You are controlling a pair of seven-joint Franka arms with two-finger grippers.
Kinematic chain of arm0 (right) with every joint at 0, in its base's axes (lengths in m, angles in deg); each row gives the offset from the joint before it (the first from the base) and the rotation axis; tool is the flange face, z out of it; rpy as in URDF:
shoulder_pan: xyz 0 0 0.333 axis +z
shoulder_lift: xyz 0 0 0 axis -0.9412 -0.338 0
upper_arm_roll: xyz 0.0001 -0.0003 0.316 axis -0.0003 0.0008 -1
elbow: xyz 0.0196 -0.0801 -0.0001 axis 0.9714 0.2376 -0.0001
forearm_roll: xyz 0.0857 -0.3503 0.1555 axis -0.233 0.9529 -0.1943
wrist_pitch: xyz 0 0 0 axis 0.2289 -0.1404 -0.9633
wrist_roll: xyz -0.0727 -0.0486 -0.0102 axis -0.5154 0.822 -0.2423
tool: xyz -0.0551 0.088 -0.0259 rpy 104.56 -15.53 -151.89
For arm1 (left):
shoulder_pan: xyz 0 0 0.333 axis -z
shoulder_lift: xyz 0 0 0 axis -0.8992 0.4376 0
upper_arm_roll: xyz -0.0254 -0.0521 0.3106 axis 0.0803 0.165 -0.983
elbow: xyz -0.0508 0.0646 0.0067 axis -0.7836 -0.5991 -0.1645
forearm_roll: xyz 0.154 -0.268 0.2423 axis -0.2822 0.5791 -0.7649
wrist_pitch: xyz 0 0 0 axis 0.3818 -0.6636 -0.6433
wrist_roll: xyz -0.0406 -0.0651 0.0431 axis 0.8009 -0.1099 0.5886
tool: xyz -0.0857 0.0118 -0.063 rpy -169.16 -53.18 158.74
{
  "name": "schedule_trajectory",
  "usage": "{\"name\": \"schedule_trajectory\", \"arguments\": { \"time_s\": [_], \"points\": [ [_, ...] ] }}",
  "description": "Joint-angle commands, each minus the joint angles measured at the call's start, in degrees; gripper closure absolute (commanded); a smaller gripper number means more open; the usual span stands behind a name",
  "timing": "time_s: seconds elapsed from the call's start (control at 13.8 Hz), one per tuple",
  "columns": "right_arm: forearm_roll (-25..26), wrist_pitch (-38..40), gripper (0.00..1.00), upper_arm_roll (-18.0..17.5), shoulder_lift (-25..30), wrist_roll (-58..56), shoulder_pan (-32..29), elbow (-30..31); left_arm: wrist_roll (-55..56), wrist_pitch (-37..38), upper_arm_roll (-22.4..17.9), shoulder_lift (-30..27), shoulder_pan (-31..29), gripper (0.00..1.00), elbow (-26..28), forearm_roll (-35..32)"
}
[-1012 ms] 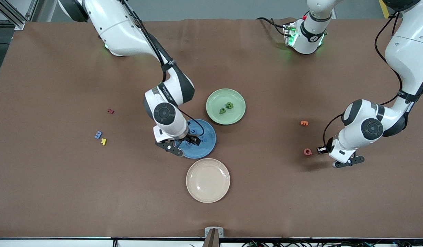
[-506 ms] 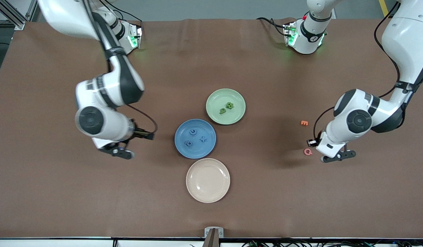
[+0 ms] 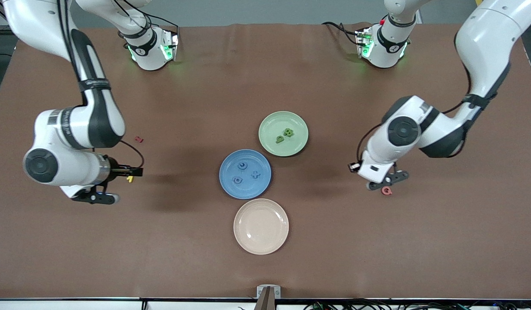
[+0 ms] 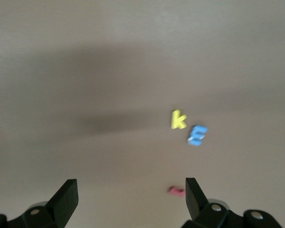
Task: Sort letters by color into matching plates
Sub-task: 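Place the u on the green plate while the right gripper grasps the E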
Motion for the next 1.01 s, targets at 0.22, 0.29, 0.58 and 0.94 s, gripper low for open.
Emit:
{"name": "schedule_trajectory", "arguments": {
  "time_s": [0.22, 0.29, 0.58, 0.94],
  "points": [
    [0.6, -13.4, 0.0, -1.2, 1.8, -11.9, -7.5, 12.3, 12.8, -1.4, 0.0, 1.6, 9.3, 1.0, -0.5, 0.5],
    [0.6, -17.0, 0.01, -1.2, 1.8, -12.2, -7.9, 14.7, 15.0, -2.3, 0.0, 1.8, 11.0, 1.0, -0.5, 0.5],
    [0.6, -26.6, 0.15, -1.2, 1.3, -12.2, -8.5, 21.6, 22.7, -3.6, 0.0, 2.0, 15.8, 1.0, -0.1, 0.5],
    [0.6, -28.2, 0.28, -1.2, -0.1, -13.6, -10.0, 21.6, 29.6, -9.5, -0.3, 3.1, 19.2, 1.0, 3.6, -0.2]
  ]
}}
